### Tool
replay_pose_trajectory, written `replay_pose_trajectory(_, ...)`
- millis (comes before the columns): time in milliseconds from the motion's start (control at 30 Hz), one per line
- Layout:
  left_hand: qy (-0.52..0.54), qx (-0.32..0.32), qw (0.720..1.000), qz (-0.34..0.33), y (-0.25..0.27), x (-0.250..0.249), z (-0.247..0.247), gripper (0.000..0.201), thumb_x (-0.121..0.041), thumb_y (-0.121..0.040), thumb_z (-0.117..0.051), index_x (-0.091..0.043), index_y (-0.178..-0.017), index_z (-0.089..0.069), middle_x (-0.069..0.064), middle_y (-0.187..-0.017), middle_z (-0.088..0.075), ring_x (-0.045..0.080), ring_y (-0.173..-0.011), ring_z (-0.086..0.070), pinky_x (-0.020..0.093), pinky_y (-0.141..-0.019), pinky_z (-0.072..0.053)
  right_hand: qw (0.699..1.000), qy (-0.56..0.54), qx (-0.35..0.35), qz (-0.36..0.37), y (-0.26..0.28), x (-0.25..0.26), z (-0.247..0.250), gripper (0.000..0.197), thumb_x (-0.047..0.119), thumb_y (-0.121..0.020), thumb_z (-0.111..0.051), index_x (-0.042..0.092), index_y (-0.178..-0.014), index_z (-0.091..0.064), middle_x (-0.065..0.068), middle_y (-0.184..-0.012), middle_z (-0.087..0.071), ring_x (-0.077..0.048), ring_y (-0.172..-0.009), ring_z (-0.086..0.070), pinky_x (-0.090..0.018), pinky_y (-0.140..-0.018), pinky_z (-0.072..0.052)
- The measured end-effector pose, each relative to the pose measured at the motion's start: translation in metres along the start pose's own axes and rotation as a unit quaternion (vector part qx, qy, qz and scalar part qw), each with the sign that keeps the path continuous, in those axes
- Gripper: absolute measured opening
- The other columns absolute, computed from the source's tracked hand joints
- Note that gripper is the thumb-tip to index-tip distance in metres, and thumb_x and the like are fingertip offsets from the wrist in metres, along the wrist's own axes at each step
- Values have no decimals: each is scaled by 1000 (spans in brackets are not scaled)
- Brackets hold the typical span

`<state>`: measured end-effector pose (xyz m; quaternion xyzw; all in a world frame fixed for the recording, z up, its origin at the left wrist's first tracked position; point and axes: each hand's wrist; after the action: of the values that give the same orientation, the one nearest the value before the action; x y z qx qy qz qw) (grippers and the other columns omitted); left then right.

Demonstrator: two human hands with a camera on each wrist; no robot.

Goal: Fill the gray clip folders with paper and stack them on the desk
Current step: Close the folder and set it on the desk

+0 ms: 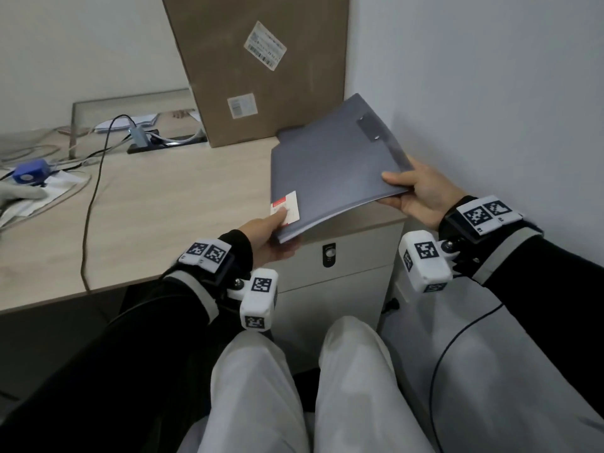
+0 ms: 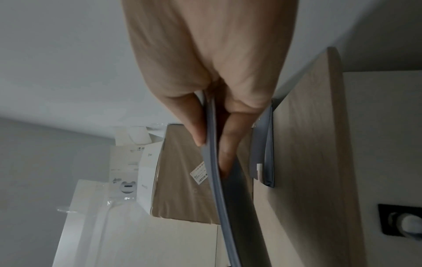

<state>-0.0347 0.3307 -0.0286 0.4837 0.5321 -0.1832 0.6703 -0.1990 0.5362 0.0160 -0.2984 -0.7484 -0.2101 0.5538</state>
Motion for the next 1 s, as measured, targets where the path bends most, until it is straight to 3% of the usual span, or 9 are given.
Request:
replay_pose_trajectory(167,70,-48,991,-107,-12,-25,0,23,-20,-98,-47,-6,-81,-54,6,-75,-57,5,-37,-63,14,-39,-51,997,-57,-47,2,-26,2,0,35,-4,-93,-44,16,-119,-54,-4,-100,-67,-13,-76,-72,-28,-60,-59)
replay_pose_trajectory(333,44,-84,985,-145,-49,-45,-5,19,-18,-98,-46,-1,-102,-52,5,-80,-58,13,-55,-63,14,-40,-50,989,-53,-139,-2,-64,3,-4,22,-6,-90,-49,2,-109,-57,-3,-75,-74,-13,-65,-72,-27,-56,-58)
replay_pose_trajectory(533,57,-115,984,-122,-109,-69,-18,17,-19,-95,-50,-4,-103,-52,5,-77,-57,16,-59,-54,11,-33,-41,969,-112,-219,-7,-115,-10,5,17,-6,-87,-55,7,-98,-58,-7,-96,-65,-15,-86,-64,-23,-66,-59)
replay_pose_trajectory(700,-35,-140,986,-82,-157,-70,-30,20,-22,-94,-51,-2,-91,-54,8,-61,-52,16,-37,-50,21,-42,-39,962,-60,-249,-96,-146,-35,20,42,0,-80,-59,2,-122,-55,-16,-132,-54,-25,-114,-55,-25,-80,-46)
replay_pose_trajectory(800,-52,-117,990,-54,-178,-66,-40,30,-27,-92,-51,0,-106,-51,19,-79,-63,17,-33,-54,14,-31,-37,954,-54,-254,-153,-159,-40,25,29,2,-82,-59,4,-111,-58,-11,-132,-46,-23,-112,-48,-28,-96,-44)
replay_pose_trajectory(867,-63,-109,990,-61,-191,-73,-45,46,-30,-90,-51,0,-124,-46,24,-113,-62,28,-62,-63,23,-46,-51,956,-35,-238,-168,-167,-42,28,44,0,-89,-53,2,-132,-45,-10,-137,-36,-24,-131,-37,-33,-113,-32)
replay_pose_trajectory(900,-95,-109,987,-74,-196,-78,-46,51,-33,-91,-50,-2,-131,-43,22,-124,-59,32,-83,-64,31,-66,-56,957,-29,-231,-170,-171,-40,26,51,0,-90,-51,3,-139,-39,-11,-145,-32,-25,-139,-29,-35,-116,-26)
replay_pose_trajectory(933,-125,-117,982,-81,-202,-83,-44,54,-36,-92,-46,-4,-136,-40,21,-132,-54,35,-103,-60,37,-88,-53,959,-22,-224,-170,-175,-37,23,54,1,-90,-51,5,-141,-35,-12,-151,-27,-26,-143,-24,-36,-117,-22)
replay_pose_trajectory(1000,-175,-132,974,-56,-207,-94,-40,56,-39,-95,-39,-8,-142,-36,22,-141,-44,38,-125,-48,42,-106,-40,960,-4,-214,-179,-185,-32,20,58,3,-89,-51,8,-143,-33,-12,-157,-20,-27,-145,-20,-39,-116,-22)
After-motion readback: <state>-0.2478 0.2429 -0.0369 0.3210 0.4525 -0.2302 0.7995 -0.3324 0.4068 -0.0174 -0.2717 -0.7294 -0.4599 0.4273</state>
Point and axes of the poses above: each hand's wrist, its own y-axis away from the middle knuckle, its own z-axis out of the back of the hand, x = y × z
